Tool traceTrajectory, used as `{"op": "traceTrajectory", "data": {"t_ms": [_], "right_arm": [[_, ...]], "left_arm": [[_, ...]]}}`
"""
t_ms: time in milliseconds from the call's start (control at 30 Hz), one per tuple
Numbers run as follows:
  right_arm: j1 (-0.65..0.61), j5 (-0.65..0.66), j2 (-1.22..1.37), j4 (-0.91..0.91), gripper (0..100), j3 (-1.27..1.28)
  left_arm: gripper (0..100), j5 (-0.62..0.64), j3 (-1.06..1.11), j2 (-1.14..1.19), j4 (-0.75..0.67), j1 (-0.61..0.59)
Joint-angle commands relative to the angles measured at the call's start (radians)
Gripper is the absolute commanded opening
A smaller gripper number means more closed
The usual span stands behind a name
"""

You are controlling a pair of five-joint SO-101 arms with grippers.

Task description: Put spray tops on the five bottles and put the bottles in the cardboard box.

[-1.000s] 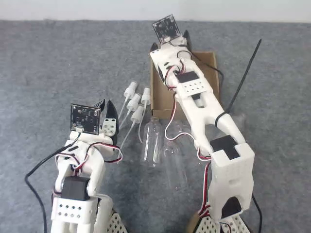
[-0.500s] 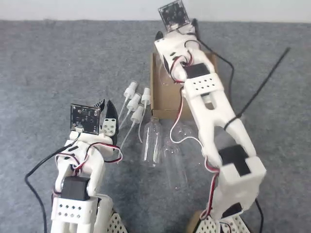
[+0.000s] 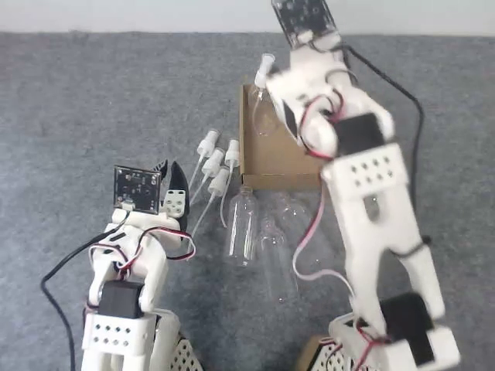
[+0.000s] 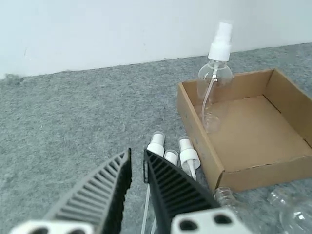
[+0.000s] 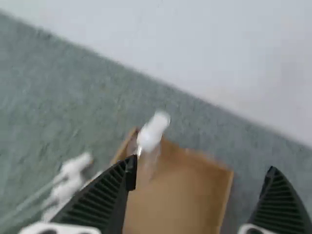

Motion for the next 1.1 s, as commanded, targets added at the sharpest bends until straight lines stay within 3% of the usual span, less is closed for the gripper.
{"op": "traceTrajectory", "data": {"t_ms": [0,133,267,367,500,600,833,1067], "right_arm": [[0.005,0.017,-0.163,0.424,34.7,-0.055],[0.01,0.04,-0.214,0.645,34.7,-0.037],[0.005,0.1,-0.265,0.705,34.7,0.14],[0.038,0.101,-0.34,0.653,34.7,0.324],[0.194,0.097,-0.447,0.522,34.8,0.543],[0.277,-0.015,-0.446,0.387,34.8,0.674],[0.277,-0.255,-0.317,0.174,34.7,0.753],[0.285,-0.316,-0.085,0.031,34.4,0.753]], "left_arm": [[3,0.0,-0.01,-0.018,-0.032,-0.006],[3,0.0,-0.008,-0.018,-0.031,-0.006],[3,0.002,-0.008,-0.018,-0.029,-0.006],[3,0.002,-0.008,-0.018,-0.029,-0.006],[3,0.002,-0.008,-0.018,-0.028,-0.003],[3,0.002,-0.008,-0.018,-0.028,0.002],[3,0.002,-0.008,-0.018,-0.026,0.002],[3,0.002,-0.008,-0.018,-0.026,-0.005]]}}
